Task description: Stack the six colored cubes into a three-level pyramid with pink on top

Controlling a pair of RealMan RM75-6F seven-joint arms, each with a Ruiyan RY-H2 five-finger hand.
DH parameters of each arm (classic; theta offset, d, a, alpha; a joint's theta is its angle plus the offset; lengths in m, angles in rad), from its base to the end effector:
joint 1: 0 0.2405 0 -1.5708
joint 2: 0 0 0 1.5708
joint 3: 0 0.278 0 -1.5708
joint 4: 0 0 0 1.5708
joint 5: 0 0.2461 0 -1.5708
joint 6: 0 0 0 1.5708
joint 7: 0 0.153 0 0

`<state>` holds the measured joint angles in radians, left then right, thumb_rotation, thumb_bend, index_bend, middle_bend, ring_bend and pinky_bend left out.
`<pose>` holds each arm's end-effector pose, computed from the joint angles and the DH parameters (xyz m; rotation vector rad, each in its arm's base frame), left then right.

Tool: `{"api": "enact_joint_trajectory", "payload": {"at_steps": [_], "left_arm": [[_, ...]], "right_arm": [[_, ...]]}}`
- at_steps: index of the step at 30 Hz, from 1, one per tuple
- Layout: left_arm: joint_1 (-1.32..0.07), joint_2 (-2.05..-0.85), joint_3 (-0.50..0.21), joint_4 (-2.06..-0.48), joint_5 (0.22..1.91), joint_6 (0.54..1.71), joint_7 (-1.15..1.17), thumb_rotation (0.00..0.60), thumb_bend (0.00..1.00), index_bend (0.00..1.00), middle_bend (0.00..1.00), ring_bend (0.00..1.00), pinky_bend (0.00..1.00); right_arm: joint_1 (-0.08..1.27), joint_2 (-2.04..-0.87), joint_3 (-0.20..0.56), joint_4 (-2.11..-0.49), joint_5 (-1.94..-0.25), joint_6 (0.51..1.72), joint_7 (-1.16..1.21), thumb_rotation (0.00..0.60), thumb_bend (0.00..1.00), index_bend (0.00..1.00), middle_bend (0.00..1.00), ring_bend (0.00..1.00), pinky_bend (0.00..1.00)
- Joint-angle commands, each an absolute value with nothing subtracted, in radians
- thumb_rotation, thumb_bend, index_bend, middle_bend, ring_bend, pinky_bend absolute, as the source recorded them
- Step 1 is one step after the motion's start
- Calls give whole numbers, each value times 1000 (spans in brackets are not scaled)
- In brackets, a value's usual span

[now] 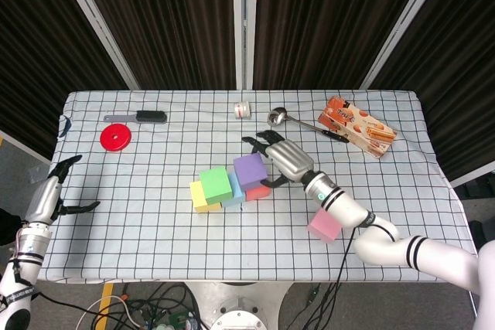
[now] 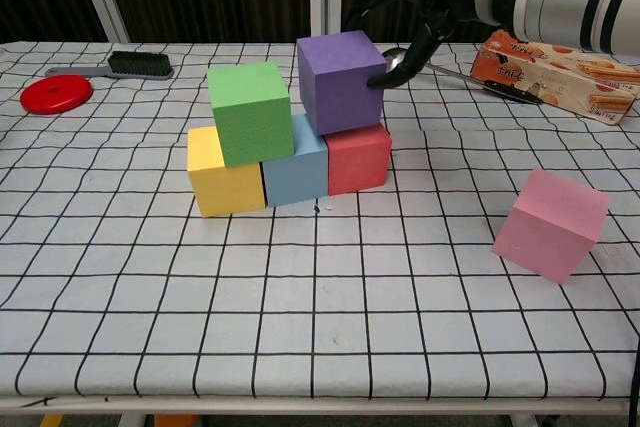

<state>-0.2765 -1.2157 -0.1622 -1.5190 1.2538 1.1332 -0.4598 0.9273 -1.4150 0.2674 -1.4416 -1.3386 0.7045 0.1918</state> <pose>-0.3498 0.2861 0.0924 -1.1507 -1.4600 -1.1437 -0.0857 -0.4264 -0.0203 2.0719 -1.1036 1.1632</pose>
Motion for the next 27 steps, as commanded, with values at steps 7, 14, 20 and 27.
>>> {"api": "enact_joint_trajectory", "payload": {"at_steps": [7,14,20,27], "left_arm": [[-270,-1227,-152,-1488,1309,1166,-493,600,26,99,80,4,77],[-270,-1228,-143,-1478,1320,1164,-501,600,26,99,80,4,77],[-273,-1232,-141,-1471,1314,1155,-495,600,26,99,80,4,77],[-273,-1235,-138,-1464,1314,1152,-498,600,26,99,80,3,77]], "right_arm": [[937,-1429,247,-1436,-1361,721,210,600,241,0,437,57,0],[945,-1435,234,-1435,-1366,724,207,600,241,0,437,57,0],[949,-1445,226,-1434,-1361,733,191,600,241,0,437,57,0],[956,-1463,226,-1423,-1341,737,174,600,243,0,437,57,0]]}}
